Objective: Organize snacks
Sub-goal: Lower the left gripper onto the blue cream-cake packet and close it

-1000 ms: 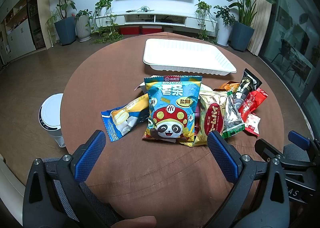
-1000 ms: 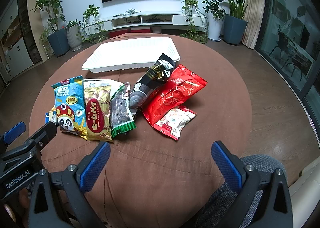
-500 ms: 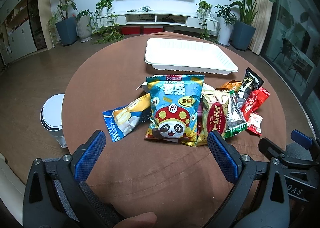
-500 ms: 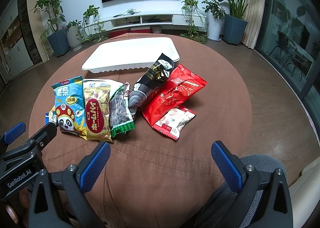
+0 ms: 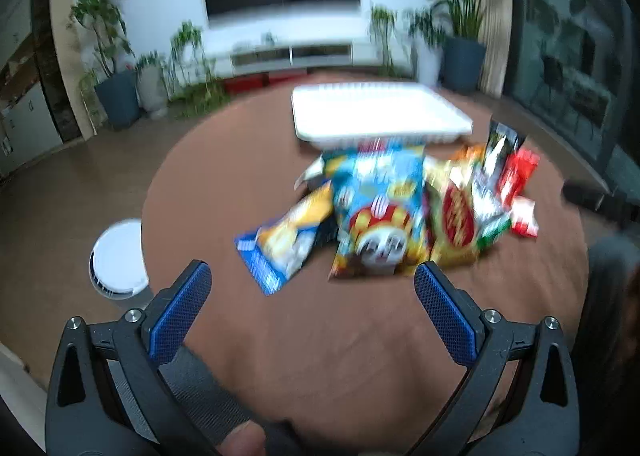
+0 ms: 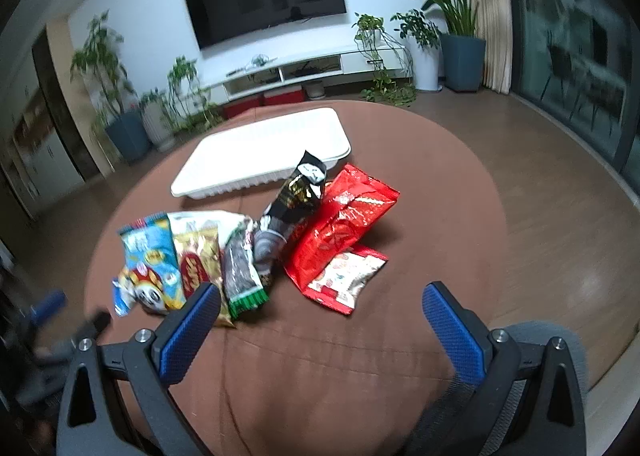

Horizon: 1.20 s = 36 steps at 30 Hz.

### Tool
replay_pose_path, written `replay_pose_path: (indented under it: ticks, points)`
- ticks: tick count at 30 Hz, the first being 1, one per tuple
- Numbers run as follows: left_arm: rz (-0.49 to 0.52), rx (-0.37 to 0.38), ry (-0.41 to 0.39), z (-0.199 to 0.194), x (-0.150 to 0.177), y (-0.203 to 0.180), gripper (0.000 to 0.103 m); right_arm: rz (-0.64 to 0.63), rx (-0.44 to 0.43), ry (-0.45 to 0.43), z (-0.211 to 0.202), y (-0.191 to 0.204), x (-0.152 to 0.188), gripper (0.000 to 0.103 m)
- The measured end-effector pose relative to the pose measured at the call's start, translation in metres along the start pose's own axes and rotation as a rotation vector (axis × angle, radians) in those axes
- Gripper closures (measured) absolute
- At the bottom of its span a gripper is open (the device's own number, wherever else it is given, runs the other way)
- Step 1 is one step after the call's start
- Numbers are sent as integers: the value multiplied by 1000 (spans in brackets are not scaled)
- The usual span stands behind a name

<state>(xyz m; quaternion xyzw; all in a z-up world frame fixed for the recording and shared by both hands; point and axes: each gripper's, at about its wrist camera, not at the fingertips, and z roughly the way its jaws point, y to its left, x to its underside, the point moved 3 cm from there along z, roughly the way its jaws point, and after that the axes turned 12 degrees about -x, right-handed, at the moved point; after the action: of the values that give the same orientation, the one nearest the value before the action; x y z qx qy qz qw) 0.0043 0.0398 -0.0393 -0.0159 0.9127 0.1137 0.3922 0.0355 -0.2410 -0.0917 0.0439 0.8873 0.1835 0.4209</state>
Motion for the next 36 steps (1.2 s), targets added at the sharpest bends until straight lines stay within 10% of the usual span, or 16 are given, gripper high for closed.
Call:
replay_pose_path:
  ticks: [10, 14, 17, 22, 36]
  points:
    - [108, -52, 46, 31, -30, 32, 0, -4, -66, 14, 5, -10, -3, 1]
    - [294, 92, 23, 41, -46, 25, 0, -19, -96, 42, 10, -10, -1, 3]
    - [442, 192, 25, 50, -45, 18, 11, -23, -104, 58, 14, -8, 1, 4]
    - [520, 297, 100, 80, -48, 21, 57, -45, -97, 69, 19, -6, 2, 7]
    - [627, 343, 124, 116, -56, -18, 63, -40, -98, 103, 24, -5, 3, 7]
